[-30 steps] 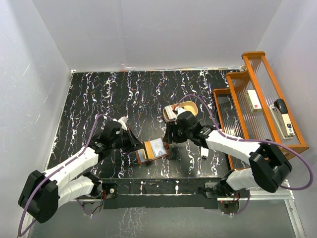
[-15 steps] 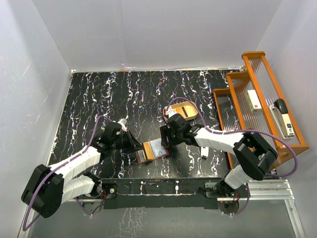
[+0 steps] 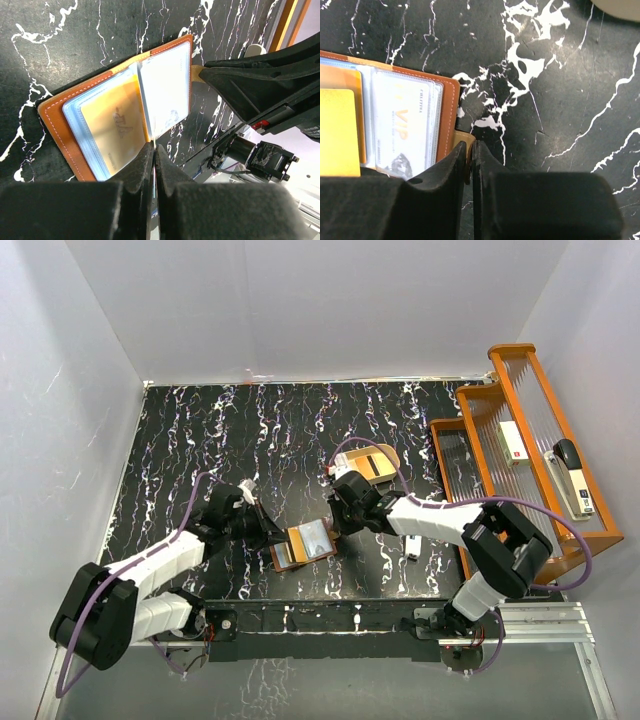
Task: Put the credit cards into the card holder
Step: Insert the credit card into the card holder.
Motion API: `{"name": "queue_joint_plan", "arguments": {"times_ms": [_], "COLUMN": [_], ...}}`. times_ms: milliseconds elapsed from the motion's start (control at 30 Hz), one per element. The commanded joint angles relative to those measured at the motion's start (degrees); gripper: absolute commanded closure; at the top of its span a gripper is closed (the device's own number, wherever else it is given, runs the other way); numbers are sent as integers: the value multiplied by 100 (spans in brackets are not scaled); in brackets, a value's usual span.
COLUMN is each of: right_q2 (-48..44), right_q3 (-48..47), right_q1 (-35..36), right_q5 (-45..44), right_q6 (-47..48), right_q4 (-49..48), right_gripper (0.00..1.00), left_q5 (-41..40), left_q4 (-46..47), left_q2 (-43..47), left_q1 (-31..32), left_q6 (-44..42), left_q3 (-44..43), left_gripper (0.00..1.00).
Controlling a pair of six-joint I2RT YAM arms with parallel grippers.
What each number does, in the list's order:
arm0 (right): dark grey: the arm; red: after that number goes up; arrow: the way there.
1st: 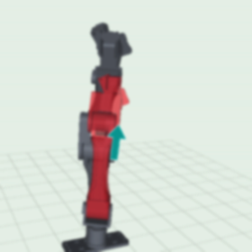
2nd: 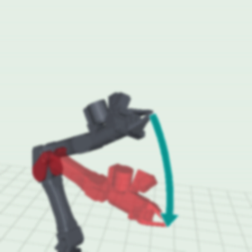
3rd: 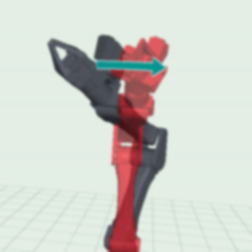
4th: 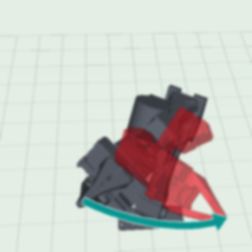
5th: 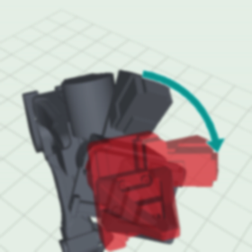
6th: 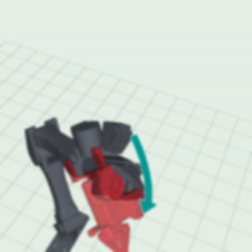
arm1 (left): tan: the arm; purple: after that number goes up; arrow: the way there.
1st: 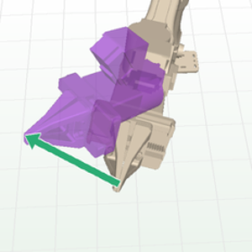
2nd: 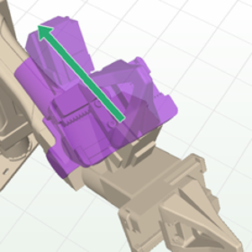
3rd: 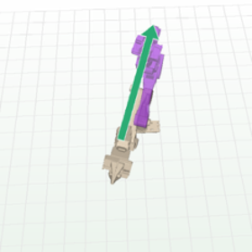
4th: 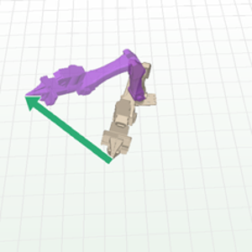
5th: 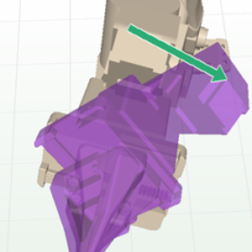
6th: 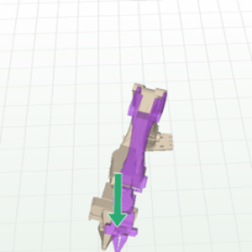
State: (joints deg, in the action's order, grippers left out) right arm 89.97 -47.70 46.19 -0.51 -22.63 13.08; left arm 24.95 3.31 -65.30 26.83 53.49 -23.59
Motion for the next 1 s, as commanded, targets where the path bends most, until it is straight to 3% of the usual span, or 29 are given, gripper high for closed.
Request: {"name": "queue_joint_plan", "arguments": {"times_ms": [0,367,967], "right_q2": [-320,-556,-516], "right_q3": [192,556,578], "right_q1": [38,39,39], "right_q5": [-170,-19,-11], "right_q6": [17,-90,-110], "right_q4": [-239,-383,-464], "right_gripper": [94,97,96], "left_q5": [451,1079,1310], "left_q4": [-83,205,639], "left_q2": [21,-235,-884], "left_q1": [-156,-322,-371], "left_q6": [-221,-291,-394], "left_q3": [-125,-128,-74], "left_gripper": [100,100,100]}}
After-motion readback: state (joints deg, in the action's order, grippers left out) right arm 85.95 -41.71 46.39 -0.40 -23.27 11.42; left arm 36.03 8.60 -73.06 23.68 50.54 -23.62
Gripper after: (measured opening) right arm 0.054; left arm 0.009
